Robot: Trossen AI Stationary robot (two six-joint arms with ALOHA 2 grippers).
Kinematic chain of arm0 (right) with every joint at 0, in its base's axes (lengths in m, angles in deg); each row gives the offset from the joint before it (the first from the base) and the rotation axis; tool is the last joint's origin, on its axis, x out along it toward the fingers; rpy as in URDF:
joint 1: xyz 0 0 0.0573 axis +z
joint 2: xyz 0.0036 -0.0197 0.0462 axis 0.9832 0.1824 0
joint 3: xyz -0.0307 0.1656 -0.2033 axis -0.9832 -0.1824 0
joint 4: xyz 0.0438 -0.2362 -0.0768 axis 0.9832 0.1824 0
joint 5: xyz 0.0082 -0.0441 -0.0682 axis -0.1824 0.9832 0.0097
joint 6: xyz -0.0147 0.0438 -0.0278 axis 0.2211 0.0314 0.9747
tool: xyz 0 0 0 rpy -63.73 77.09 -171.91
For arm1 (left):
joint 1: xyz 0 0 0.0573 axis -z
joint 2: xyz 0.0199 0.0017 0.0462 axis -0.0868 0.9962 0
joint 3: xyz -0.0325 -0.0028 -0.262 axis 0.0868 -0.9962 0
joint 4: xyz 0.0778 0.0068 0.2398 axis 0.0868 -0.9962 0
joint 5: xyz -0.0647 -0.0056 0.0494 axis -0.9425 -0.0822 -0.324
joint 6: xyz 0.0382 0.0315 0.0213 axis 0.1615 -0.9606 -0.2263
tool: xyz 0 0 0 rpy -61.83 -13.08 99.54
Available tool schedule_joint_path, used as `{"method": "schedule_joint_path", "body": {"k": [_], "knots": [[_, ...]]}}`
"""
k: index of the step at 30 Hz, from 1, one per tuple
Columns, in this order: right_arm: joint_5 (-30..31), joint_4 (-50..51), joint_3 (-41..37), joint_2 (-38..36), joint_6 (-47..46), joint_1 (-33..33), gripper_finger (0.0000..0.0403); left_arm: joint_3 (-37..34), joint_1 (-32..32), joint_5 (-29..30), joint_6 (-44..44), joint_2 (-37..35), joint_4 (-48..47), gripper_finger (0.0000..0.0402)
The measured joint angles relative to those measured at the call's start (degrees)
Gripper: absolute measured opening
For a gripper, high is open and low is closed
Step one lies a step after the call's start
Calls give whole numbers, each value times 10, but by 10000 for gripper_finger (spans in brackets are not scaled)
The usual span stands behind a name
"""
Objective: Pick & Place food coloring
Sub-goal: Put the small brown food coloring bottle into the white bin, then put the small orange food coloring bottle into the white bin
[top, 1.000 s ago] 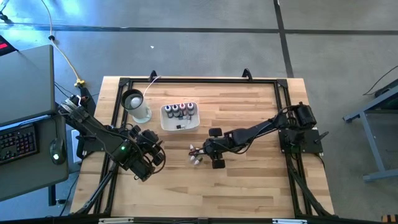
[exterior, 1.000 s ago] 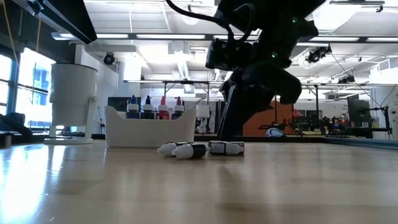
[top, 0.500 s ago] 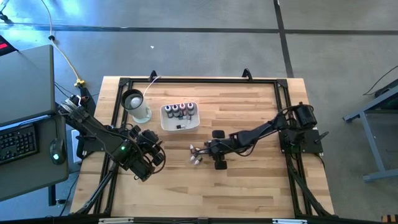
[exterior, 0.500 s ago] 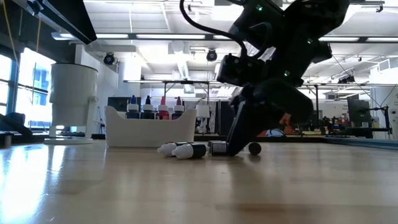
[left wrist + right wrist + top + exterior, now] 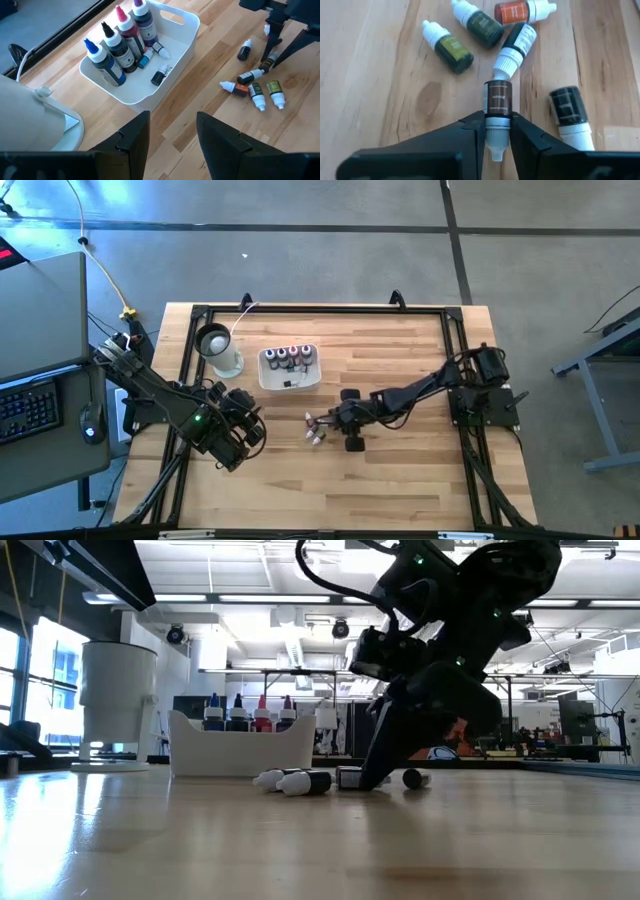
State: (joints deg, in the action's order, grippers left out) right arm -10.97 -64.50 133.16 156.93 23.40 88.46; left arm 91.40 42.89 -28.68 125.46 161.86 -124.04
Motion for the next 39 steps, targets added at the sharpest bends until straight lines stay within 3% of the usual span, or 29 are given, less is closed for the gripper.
{"method": "schedule_joint_path", "body": {"k": [7,12,16,21,25,28,34,39], "knots": [[13,-91,74,-9,57,-13,77,0,0,0,0,0,-1,159],[90,-140,151,-10,178,-52,72,0,0,0,0,0,0,159],[107,-137,189,16,167,-105,72,0,0,2,0,0,0,159],[84,-126,207,96,154,-149,74,0,0,12,0,0,1,159],[126,-127,217,126,196,-161,81,0,0,8,0,0,1,159],[148,-128,218,127,198,-162,96,0,0,5,0,0,0,159],[135,-129,218,123,209,-159,136,0,0,5,0,0,-1,159],[182,-106,217,88,223,-140,157,0,0,5,0,0,-1,159]]}}
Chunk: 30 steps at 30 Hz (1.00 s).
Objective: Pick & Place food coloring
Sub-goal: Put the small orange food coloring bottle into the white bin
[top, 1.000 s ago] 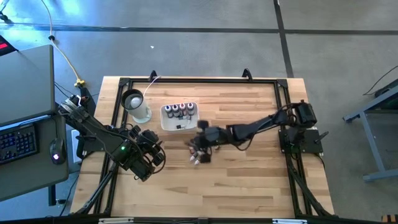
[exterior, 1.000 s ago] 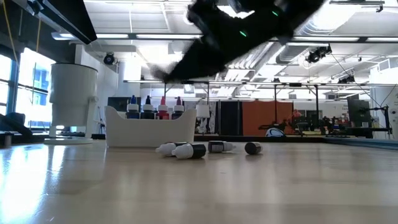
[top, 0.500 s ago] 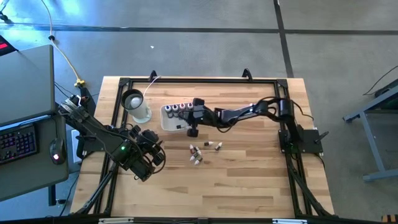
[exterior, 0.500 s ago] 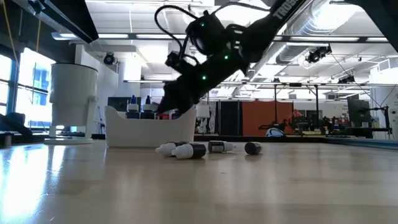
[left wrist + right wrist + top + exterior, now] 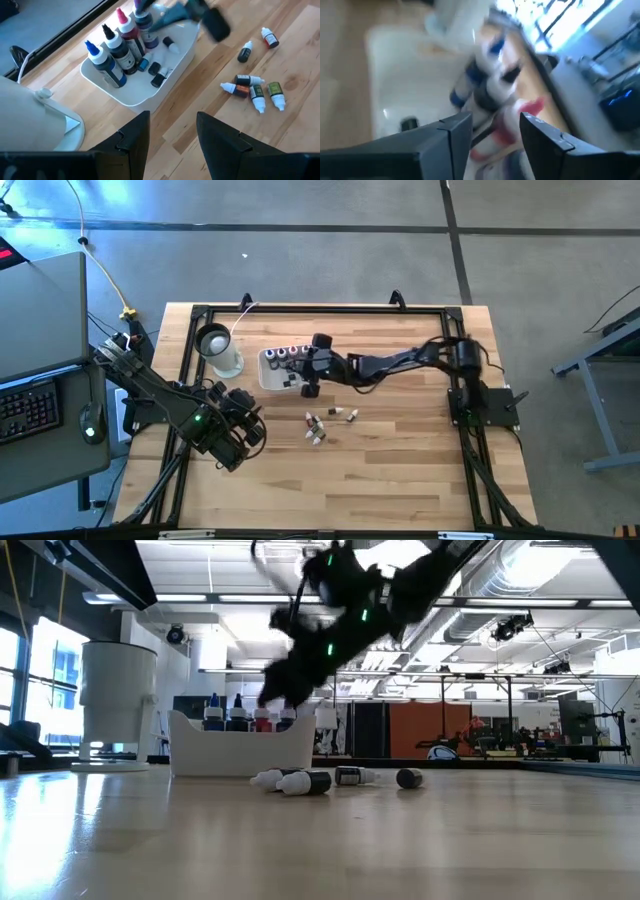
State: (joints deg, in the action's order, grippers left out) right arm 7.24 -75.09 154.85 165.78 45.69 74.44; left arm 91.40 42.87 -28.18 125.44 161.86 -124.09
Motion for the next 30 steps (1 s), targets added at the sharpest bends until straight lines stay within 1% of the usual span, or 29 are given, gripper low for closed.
{"method": "schedule_joint_path", "body": {"k": [4,8,10,12,14,15,17,20,21,23,25,27,30], "knots": [[38,71,2,-86,50,42,160,0,0,1,0,0,14,159],[90,196,2,-180,34,82,153,0,0,2,-1,6,56,159],[112,275,2,-226,-11,97,149,0,0,-11,-14,8,65,159],[113,357,-7,-264,-106,107,144,0,-5,-15,-15,16,70,159],[96,396,-41,-297,-206,114,140,0,-15,-21,-15,26,81,159],[91,401,-70,-310,-241,117,138,0,-22,-24,-15,31,85,159],[89,380,-133,-333,-278,127,136,0,-39,-37,-22,47,102,159],[116,298,-230,-359,-300,140,133,0,-75,-69,-73,85,152,159],[127,261,-257,-367,-299,143,133,-1,-87,-84,-90,97,172,159],[145,201,-298,-379,-265,142,134,0,-117,-114,-105,122,234,159],[162,155,-323,-392,-218,135,133,0,-145,-156,-98,145,286,159],[179,111,-333,-406,-191,127,133,0,-175,-196,-88,173,345,159],[182,98,-336,-425,-181,117,133,0,-209,-253,-66,208,365,159]]}}
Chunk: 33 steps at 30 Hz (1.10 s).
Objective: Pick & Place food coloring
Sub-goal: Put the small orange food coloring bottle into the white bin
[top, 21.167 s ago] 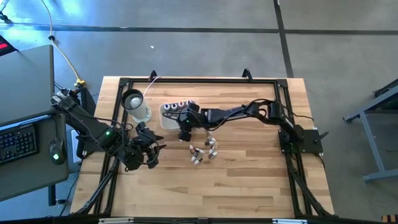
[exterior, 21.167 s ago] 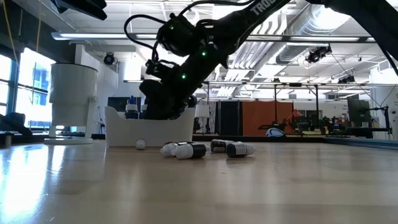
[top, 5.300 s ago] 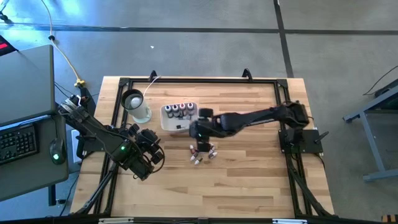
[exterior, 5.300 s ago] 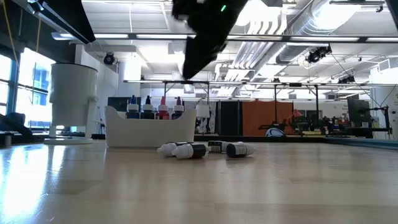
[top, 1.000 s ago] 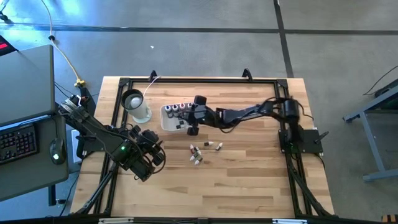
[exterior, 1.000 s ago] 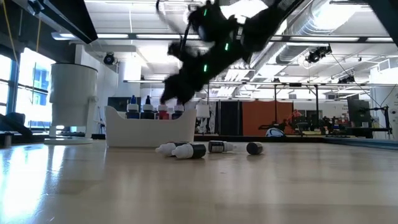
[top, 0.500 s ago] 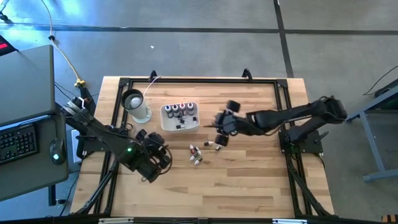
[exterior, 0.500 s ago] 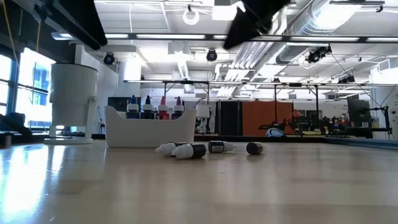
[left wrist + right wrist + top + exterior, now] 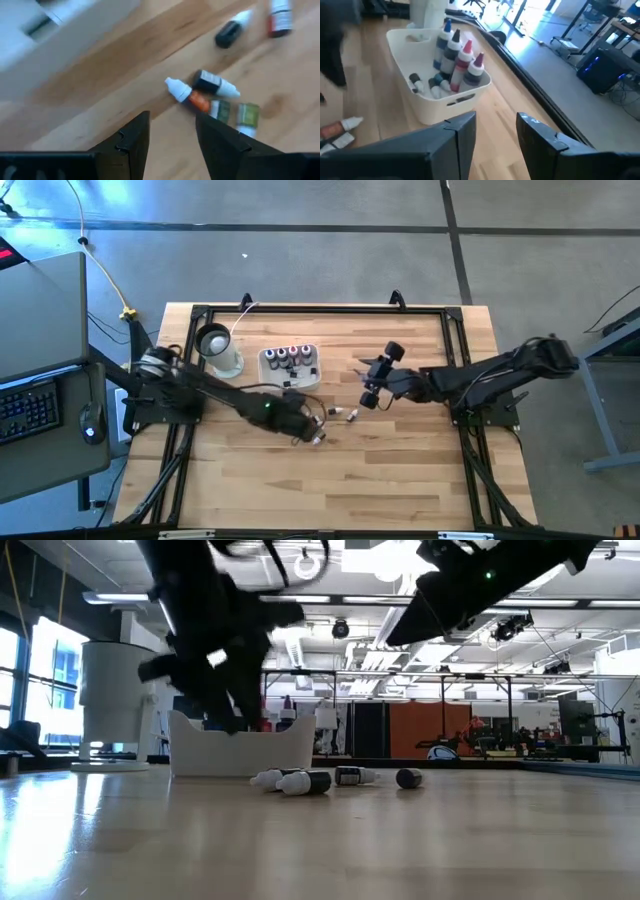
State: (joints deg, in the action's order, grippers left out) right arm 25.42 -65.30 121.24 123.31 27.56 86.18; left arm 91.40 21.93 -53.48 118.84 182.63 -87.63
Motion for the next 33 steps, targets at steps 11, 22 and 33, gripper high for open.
{"method": "schedule_joint_path", "body": {"k": [11,22,33], "knots": [[-22,39,0,-41,15,2,133,0,-38,-53,82,60,31,159],[-18,51,0,-42,13,1,133,0,-38,-59,115,60,44,159],[-18,51,0,-42,12,1,133,46,-38,-33,86,59,39,159]]}}
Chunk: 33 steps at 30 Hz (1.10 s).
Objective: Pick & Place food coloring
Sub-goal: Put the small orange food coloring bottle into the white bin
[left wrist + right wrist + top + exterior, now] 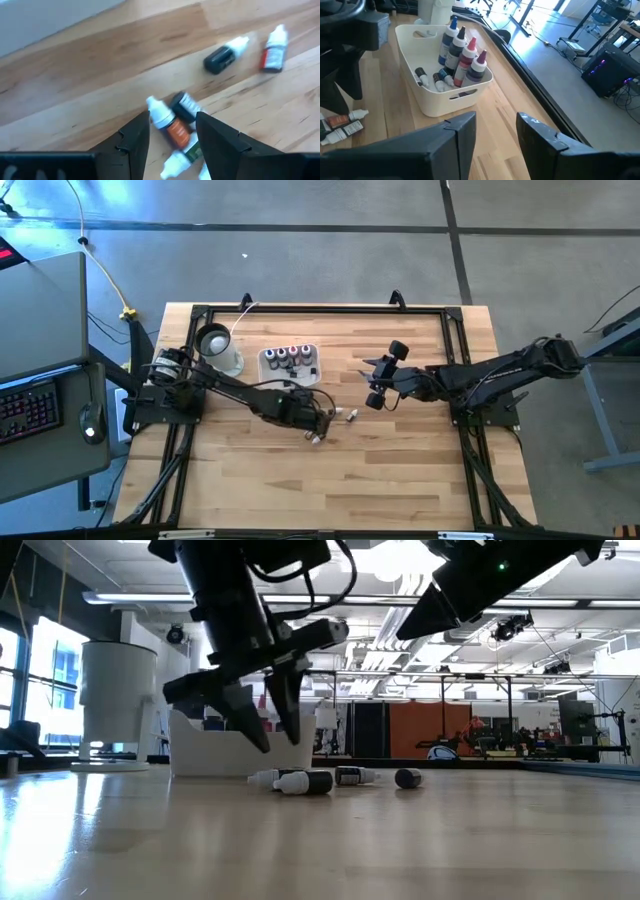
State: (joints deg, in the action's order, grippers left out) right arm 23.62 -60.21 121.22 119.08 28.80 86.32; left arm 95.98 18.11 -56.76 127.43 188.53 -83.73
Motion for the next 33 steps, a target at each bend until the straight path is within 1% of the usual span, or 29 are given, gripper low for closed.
{"method": "schedule_joint_path", "body": {"k": [8,14,18,20,22,24,26,33], "knots": [[0,0,0,0,0,0,133,2,0,-1,14,0,-1,159],[0,0,0,0,0,0,133,3,0,9,17,4,2,159],[0,0,0,0,0,0,133,2,0,-8,26,23,-2,159],[0,-2,0,0,0,-1,133,4,0,-17,28,35,11,159],[0,-2,0,0,0,-1,133,1,0,-24,28,37,-10,159],[-1,-2,0,0,0,-1,133,5,0,-24,32,48,10,159],[-1,-3,0,0,0,-1,133,3,0,-25,33,47,-6,158],[-5,-3,0,0,0,-1,133,5,0,-45,18,55,-11,158]]}}
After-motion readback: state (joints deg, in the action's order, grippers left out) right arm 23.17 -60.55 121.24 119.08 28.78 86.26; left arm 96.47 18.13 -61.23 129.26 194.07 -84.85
